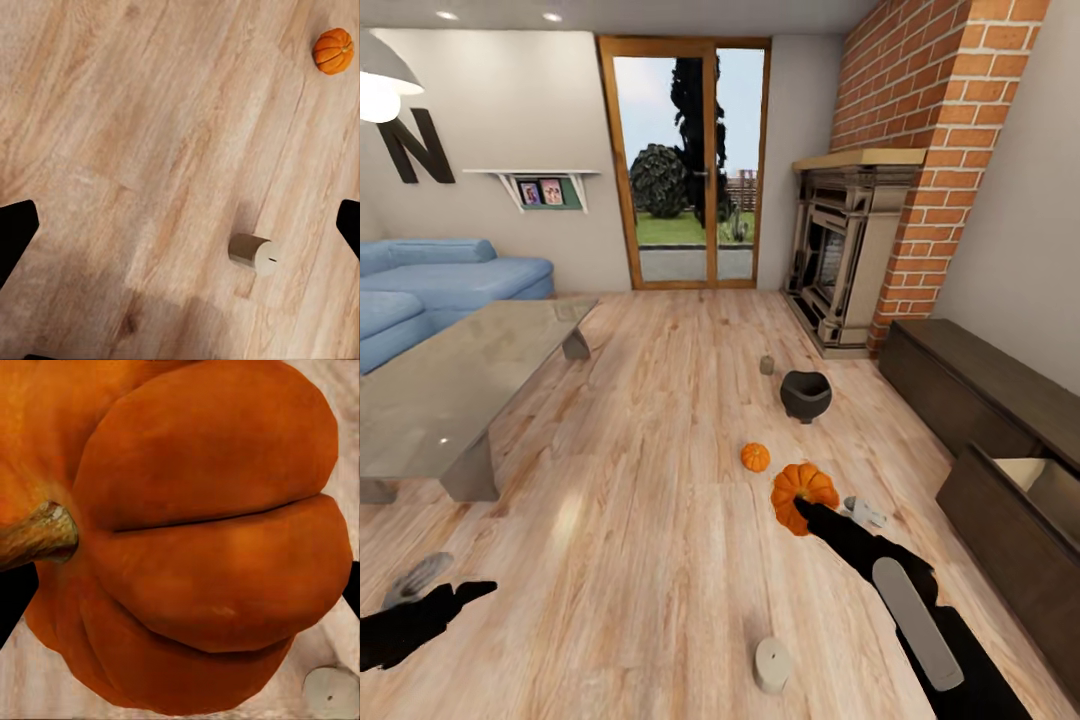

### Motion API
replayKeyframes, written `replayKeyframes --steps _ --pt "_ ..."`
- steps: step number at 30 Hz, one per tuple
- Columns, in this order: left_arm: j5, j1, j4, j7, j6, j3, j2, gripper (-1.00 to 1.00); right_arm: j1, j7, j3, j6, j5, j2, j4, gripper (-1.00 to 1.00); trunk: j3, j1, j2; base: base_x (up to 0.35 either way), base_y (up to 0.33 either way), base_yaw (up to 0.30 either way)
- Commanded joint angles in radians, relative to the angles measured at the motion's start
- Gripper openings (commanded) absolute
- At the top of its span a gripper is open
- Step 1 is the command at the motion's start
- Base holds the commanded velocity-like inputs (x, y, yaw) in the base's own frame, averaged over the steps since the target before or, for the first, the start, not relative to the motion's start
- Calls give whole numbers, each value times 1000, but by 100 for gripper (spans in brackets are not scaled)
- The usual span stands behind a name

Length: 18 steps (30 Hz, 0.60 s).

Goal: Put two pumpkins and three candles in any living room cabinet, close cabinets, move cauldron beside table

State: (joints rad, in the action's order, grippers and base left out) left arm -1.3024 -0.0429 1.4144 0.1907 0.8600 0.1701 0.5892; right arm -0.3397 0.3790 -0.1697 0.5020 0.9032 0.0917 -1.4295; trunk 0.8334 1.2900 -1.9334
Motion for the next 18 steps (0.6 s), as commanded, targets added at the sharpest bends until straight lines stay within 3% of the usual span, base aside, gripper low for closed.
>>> replayKeyframes --steps 1,4,6,7,9,11,13,14,15,16,18 --pt "-4 -18 1 74 -13 -21 -34 100 0 112 -19 28 17 1 -25 -100 -4 -4 7 0 0 92" --pt "20 -57 -4 251 -30 -78 -130 100 5 309 -104 53 17 3 -37 -100 -18 -16 28 0 0 74" --pt "100 -71 -12 351 -37 -157 -226 100 8 425 -160 53 17 4 -23 -100 -27 -23 42 0 0 74" --pt "175 -75 -17 391 -37 -188 -284 100 10 482 -181 51 17 4 -5 -100 -32 -27 49 0 0 120" --pt "281 -78 -22 422 -39 -208 -353 100 11 528 -203 47 17 2 38 -100 -41 -35 63 0 0 169" --pt "414 -80 -77 439 -43 -220 -467 100 11 550 -219 25 18 1 142 -100 -49 -42 77 0 0 208" --pt "502 -86 -170 442 -69 -222 -540 100 11 552 -228 -12 18 1 225 -100 -58 -50 91 0 0 219" --pt "576 -96 -256 443 -133 -224 -587 100 14 552 -243 -58 18 1 293 -100 -62 -54 98 0 0 223" --pt "627 -104 -314 443 -185 -225 -615 100 20 552 -258 -93 18 1 338 -100 -66 -58 105 0 0 226" --pt "703 -116 -401 443 -261 -226 -657 100 28 552 -290 -147 18 1 394 -100 -70 -62 112 0 0 229" --pt "789 -136 -517 440 -360 -227 -696 100 34 552 -337 -210 19 0 444 -100 -79 -69 126 0 0 231"
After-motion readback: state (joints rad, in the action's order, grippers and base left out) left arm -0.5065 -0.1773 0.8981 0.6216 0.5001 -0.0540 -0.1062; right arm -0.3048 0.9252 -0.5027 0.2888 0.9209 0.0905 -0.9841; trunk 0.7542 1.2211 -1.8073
